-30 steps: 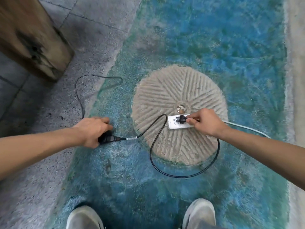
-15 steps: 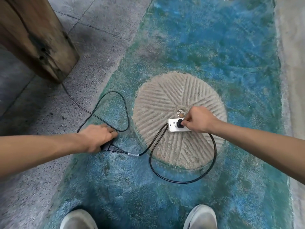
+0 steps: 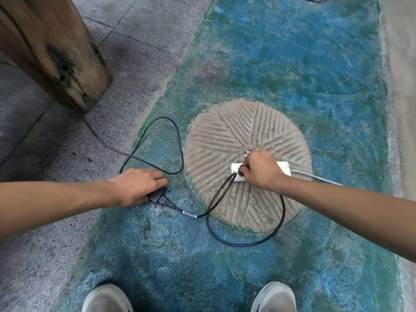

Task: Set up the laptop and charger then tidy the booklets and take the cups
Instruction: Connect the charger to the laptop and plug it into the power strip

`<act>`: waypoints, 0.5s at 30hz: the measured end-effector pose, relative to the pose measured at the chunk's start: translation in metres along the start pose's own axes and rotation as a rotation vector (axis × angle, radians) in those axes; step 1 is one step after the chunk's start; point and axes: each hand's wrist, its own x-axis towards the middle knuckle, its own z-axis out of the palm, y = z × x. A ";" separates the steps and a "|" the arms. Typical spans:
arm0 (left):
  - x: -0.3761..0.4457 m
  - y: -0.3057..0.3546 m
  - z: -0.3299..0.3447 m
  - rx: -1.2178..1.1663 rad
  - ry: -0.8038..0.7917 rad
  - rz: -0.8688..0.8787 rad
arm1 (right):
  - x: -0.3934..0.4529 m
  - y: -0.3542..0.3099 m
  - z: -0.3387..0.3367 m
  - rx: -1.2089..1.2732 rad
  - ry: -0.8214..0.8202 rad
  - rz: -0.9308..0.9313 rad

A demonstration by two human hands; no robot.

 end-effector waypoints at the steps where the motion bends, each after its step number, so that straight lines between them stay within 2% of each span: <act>1: 0.000 0.000 0.001 0.012 0.005 0.012 | -0.001 0.002 0.002 0.000 0.000 -0.002; 3: 0.000 -0.002 0.003 0.036 0.014 0.056 | -0.001 0.011 0.001 0.113 -0.041 -0.003; 4: -0.001 -0.004 0.005 0.051 0.012 0.087 | -0.002 0.017 -0.003 0.261 -0.096 0.009; 6: -0.003 -0.006 0.008 0.085 -0.021 0.139 | -0.007 0.032 -0.013 0.717 -0.286 0.105; 7: -0.006 -0.007 0.011 0.097 -0.053 0.151 | -0.009 0.041 -0.015 0.869 -0.350 0.142; 8: -0.008 -0.007 0.013 0.103 -0.082 0.160 | -0.011 0.048 -0.014 0.879 -0.363 0.127; 11: -0.015 -0.008 0.025 0.125 -0.120 0.221 | -0.017 0.070 -0.006 0.220 -0.170 -0.208; 12: -0.017 -0.009 0.027 0.134 -0.121 0.239 | -0.019 0.072 -0.002 0.067 -0.146 -0.332; 13: -0.019 -0.008 0.028 0.145 -0.121 0.250 | -0.019 0.072 0.001 -0.016 -0.158 -0.397; 15: -0.020 -0.008 0.029 0.174 -0.134 0.244 | -0.015 0.070 0.011 -0.072 -0.141 -0.385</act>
